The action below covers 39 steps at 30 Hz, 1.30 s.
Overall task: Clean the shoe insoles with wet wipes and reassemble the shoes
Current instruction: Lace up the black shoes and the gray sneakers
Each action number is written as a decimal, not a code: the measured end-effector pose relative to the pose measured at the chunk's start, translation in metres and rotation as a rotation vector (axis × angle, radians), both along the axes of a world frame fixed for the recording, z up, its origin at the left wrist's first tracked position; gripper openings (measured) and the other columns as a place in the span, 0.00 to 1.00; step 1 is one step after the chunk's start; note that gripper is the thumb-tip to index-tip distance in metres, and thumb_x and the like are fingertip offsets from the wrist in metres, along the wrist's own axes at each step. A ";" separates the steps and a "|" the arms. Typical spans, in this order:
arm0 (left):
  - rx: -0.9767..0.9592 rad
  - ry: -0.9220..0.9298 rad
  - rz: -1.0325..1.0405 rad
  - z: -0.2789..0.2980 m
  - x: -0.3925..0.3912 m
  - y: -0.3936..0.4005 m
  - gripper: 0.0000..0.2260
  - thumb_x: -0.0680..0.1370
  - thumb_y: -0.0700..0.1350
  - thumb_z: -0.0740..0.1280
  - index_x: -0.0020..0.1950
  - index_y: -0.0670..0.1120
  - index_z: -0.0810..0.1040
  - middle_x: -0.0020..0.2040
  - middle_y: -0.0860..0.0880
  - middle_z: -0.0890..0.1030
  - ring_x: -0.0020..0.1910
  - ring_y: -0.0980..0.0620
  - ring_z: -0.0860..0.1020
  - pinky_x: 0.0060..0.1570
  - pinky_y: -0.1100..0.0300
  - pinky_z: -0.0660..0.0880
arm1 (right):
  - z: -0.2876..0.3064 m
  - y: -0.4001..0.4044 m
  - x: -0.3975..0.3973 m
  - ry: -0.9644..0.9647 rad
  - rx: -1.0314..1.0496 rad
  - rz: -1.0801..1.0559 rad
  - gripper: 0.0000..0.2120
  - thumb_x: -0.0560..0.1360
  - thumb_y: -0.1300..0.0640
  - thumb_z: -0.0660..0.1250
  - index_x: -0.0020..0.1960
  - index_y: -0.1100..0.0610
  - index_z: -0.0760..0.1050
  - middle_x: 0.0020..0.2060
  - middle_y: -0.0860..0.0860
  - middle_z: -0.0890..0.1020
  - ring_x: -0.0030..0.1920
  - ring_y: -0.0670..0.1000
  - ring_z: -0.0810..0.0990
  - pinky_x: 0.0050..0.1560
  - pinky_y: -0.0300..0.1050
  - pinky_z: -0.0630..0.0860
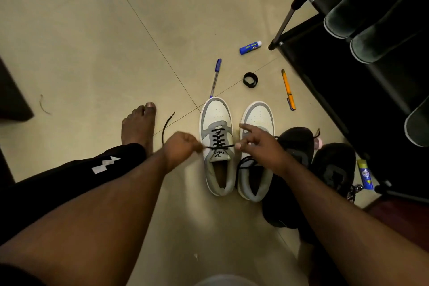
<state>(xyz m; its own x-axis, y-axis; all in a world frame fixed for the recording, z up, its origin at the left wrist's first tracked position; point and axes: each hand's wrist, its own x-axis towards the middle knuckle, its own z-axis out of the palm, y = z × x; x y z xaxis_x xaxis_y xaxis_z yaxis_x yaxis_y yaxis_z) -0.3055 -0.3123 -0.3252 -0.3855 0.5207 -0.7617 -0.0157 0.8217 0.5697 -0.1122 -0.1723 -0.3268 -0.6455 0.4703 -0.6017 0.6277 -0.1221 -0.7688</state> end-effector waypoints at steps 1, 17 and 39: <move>0.057 -0.037 0.143 0.002 0.002 0.007 0.08 0.75 0.40 0.70 0.43 0.34 0.81 0.32 0.47 0.76 0.29 0.55 0.69 0.28 0.63 0.65 | 0.002 -0.005 -0.004 0.054 -0.100 -0.133 0.07 0.76 0.58 0.69 0.40 0.52 0.80 0.60 0.49 0.76 0.64 0.49 0.74 0.66 0.49 0.67; 0.272 -0.474 0.905 -0.007 0.035 0.041 0.09 0.82 0.45 0.65 0.44 0.42 0.74 0.33 0.47 0.75 0.27 0.53 0.72 0.32 0.59 0.77 | -0.010 -0.012 -0.045 0.276 -0.397 -0.671 0.10 0.81 0.64 0.59 0.57 0.61 0.77 0.38 0.51 0.80 0.35 0.47 0.75 0.44 0.41 0.79; 0.248 -0.304 -0.073 -0.005 0.008 0.051 0.05 0.77 0.36 0.70 0.52 0.42 0.77 0.36 0.45 0.81 0.32 0.52 0.79 0.36 0.58 0.80 | 0.003 0.004 -0.031 0.105 -0.265 -0.220 0.03 0.74 0.69 0.68 0.46 0.69 0.76 0.26 0.50 0.82 0.26 0.44 0.79 0.27 0.33 0.72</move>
